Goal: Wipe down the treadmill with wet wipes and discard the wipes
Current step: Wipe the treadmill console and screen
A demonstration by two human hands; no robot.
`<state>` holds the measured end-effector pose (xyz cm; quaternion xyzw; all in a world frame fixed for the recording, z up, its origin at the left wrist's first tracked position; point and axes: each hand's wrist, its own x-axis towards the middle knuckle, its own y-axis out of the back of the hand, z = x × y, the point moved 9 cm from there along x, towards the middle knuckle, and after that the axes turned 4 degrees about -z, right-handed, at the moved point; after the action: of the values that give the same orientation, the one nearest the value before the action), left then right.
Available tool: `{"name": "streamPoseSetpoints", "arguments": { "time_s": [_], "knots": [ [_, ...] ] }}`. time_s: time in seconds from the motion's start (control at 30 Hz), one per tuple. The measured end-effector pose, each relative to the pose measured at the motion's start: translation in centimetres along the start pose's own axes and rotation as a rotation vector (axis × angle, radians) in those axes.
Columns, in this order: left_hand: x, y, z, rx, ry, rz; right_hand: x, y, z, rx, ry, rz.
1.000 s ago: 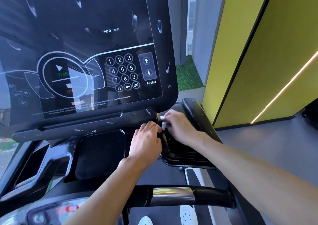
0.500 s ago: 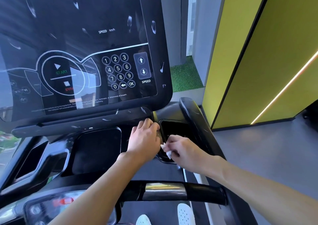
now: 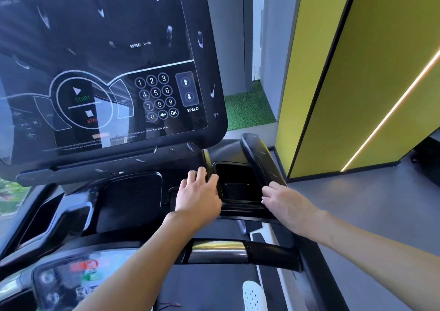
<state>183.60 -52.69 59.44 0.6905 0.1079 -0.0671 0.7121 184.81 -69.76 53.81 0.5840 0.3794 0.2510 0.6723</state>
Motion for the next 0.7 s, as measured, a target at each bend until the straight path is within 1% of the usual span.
{"name": "streamPoseSetpoints", "arguments": {
  "time_s": [0.07,0.13,0.17,0.2,0.23,0.3,0.33,0.4,0.47,0.53,0.6,0.7],
  "knots": [
    [-0.2,0.0,-0.4,-0.033,-0.016,-0.022,0.4,0.4,0.2,-0.023,-0.048,-0.014],
    [-0.4,0.1,-0.7,-0.087,-0.043,-0.058,1.4,1.2,0.6,-0.007,-0.117,0.042],
    [-0.4,0.1,-0.9,-0.127,-0.059,-0.083,2.1,1.5,0.8,0.023,-0.168,0.041],
    [-0.4,0.3,-1.2,-0.173,-0.072,-0.113,2.8,2.0,0.9,0.085,-0.209,0.074],
    [-0.5,0.3,-1.5,-0.217,-0.079,-0.144,3.4,2.4,1.4,0.199,-0.273,0.119],
    [-0.7,0.6,-2.3,-0.252,-0.091,-0.175,4.5,3.7,2.4,0.472,-0.381,0.271],
    [-0.9,0.8,-2.7,-0.245,-0.095,-0.175,5.0,4.5,2.5,0.587,-0.405,0.343],
    [-1.4,1.0,-3.5,-0.229,-0.095,-0.175,6.6,6.1,1.1,0.739,-0.386,0.393],
    [-1.9,0.8,-4.1,-0.197,-0.111,-0.187,8.3,7.5,-1.6,0.816,-0.347,0.390],
    [-2.2,0.9,-5.0,-0.207,-0.118,-0.191,9.3,8.1,-4.0,0.798,-0.335,0.332],
    [-2.5,1.3,-6.7,-0.270,-0.088,-0.169,9.3,8.4,-4.9,0.776,-0.329,0.285],
    [-2.5,2.2,-9.5,-0.433,-0.012,-0.092,8.3,9.4,-5.2,0.877,-0.321,0.222]
  ]
}}
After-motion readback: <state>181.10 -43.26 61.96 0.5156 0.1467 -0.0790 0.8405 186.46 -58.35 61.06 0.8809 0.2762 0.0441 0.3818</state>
